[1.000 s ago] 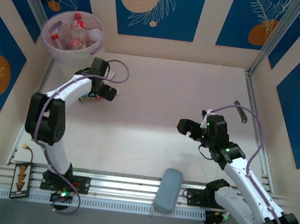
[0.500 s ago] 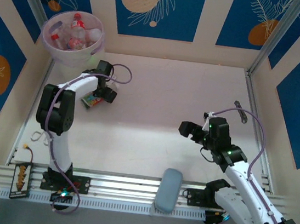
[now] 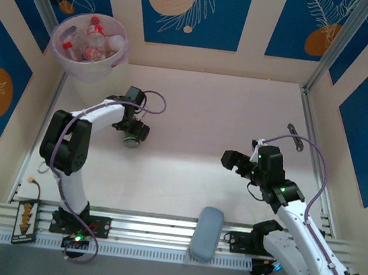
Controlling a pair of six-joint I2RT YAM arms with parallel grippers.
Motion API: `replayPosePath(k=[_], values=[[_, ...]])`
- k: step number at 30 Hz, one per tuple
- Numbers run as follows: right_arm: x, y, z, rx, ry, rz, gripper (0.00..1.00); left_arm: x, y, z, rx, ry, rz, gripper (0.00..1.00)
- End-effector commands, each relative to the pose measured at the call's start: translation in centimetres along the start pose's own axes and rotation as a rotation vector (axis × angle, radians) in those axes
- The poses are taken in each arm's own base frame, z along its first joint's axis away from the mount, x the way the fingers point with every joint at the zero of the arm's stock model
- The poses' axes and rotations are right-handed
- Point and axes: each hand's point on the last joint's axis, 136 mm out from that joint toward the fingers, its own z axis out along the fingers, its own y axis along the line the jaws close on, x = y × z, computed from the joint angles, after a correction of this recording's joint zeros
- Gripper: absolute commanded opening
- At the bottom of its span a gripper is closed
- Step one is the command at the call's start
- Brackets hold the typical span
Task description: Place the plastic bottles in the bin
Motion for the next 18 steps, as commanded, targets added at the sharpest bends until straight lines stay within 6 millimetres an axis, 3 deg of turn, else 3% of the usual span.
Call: replayPosePath(k=[1,11,18], values=[[0.2,0.0,0.1,-0.011,0.009,-0.01,0.95,0.4,0.3,0.5,-0.007,0.004,-0.064,0.86],[0.4,-0.1,0.0,-0.008,0.014,-0.004,0.95,1.3,-0.4,0.2,0.008,-0.012,-0.099,0.67],[0.2,0.1,0.1,-0.013,0.015,-0.001,0.95,-0.1,-1.0,-3.0,0.026,-0.084,-0.086,0.6]])
